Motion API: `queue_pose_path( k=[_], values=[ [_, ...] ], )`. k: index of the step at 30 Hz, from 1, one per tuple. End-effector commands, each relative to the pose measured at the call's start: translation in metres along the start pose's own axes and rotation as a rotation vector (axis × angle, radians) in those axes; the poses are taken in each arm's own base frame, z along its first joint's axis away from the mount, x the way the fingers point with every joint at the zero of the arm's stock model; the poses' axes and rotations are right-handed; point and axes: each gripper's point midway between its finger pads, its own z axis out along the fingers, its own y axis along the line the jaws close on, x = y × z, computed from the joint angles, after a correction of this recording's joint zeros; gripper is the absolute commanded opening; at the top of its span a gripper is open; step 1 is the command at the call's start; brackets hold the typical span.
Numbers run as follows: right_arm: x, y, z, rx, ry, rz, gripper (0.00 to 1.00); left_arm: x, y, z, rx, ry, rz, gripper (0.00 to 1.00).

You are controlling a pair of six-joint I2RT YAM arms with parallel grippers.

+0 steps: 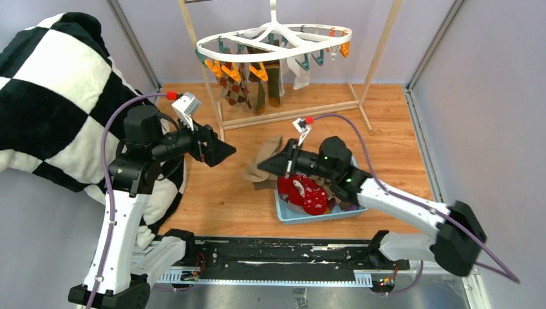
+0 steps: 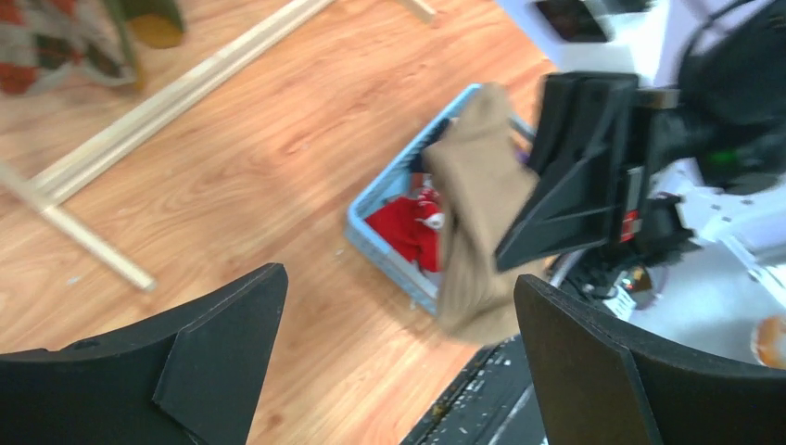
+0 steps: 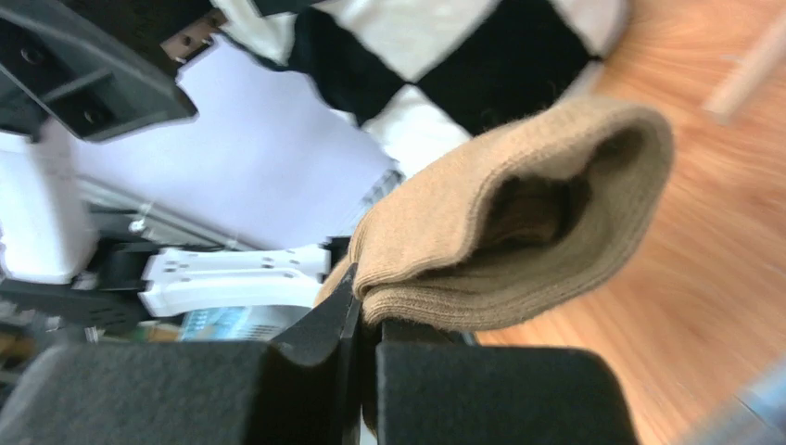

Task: Remove the socks clipped to the hanger
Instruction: Remove the sock from the hanger, then place the sock in the bin.

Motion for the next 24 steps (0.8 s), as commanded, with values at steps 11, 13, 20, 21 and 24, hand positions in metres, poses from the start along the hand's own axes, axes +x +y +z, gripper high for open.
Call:
queue_pose_path(
  k=[11,13,20,21,24],
  values=[
    [0.059,-0.130,-0.222,1.087,0.352,-0.126,0.26,0.005,0.086,-0.022,-0.332,0.040,-0.111,1.00],
    [0.050,-0.130,-0.237,1.162,0.357,-0.165,0.60,0.003,0.090,-0.026,-0.351,0.029,-0.117,1.00],
    [0.002,-0.101,-0.231,1.144,0.281,-0.282,0.89,0.004,0.103,-0.033,-0.397,0.017,-0.139,1.00],
    [0.001,-0.099,-0.225,1.122,0.278,-0.276,0.85,0.005,0.105,-0.034,-0.403,0.020,-0.147,1.00],
    [0.005,-0.102,-0.203,1.057,0.271,-0.234,0.56,0.009,0.111,-0.034,-0.414,0.036,-0.167,1.00]
  ],
)
